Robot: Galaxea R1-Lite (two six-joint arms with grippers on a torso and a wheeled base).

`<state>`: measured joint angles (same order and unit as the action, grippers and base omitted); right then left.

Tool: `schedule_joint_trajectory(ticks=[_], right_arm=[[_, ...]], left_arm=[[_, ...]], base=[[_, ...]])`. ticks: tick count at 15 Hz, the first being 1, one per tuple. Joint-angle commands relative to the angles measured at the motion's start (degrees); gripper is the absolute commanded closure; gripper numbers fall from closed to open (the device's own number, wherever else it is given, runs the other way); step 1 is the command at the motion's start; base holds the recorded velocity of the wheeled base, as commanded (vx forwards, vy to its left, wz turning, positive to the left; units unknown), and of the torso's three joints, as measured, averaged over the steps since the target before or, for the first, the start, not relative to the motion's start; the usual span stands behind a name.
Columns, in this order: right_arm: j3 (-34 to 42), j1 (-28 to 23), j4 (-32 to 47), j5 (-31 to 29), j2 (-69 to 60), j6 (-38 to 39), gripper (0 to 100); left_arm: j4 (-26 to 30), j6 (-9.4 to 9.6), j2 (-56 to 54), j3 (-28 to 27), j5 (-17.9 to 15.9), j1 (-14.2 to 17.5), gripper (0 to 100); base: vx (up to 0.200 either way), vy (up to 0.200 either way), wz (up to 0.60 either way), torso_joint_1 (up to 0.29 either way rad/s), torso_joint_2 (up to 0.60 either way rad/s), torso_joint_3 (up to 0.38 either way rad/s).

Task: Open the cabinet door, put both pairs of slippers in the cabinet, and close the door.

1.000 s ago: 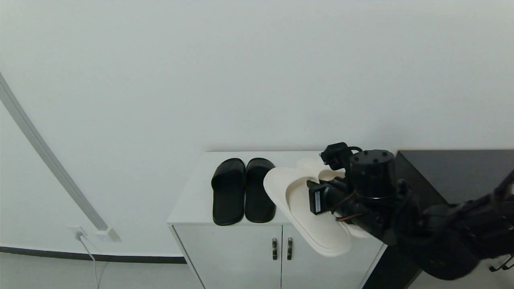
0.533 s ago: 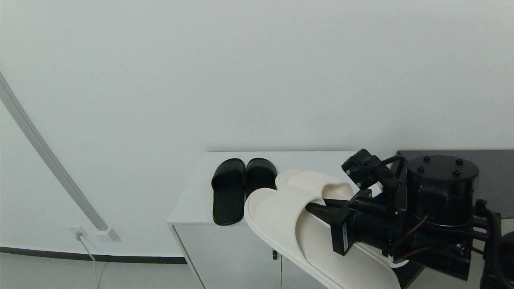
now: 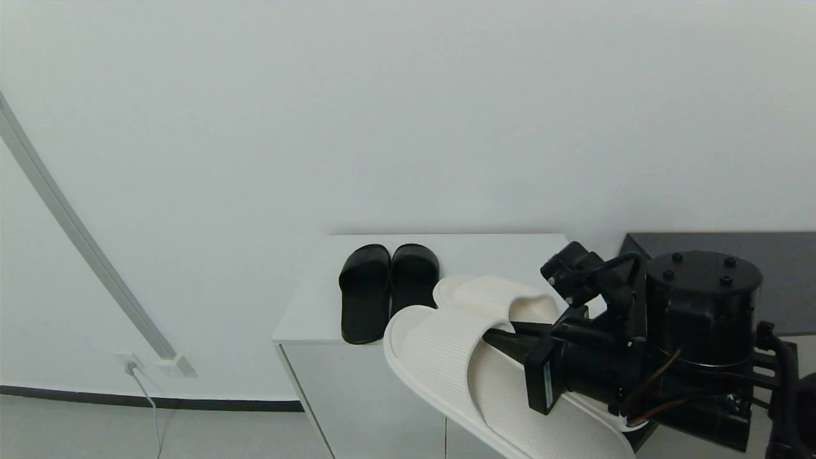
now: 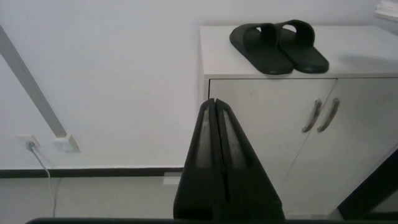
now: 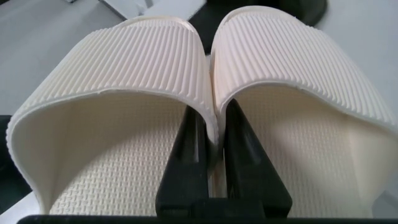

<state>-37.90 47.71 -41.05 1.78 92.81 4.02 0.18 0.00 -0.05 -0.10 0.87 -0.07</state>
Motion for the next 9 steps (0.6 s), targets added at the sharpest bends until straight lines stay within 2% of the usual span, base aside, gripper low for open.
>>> schedule_joint_trajectory(ticks=[1,9], right_arm=[[-0.1,0.0,-0.3,0.0,0.6,0.0,100],[1.5,-0.8,-0.6,0.1,1.3,-1.9,100]], left_arm=[[0.0,0.0,0.0,0.0,0.0,0.0,100],[0.0,0.0,0.0,0.0,0.1,0.0,100]], base=[[0.0,0.0,0.0,0.0,0.0,0.0],[0.0,0.0,0.0,0.0,0.0,0.0]])
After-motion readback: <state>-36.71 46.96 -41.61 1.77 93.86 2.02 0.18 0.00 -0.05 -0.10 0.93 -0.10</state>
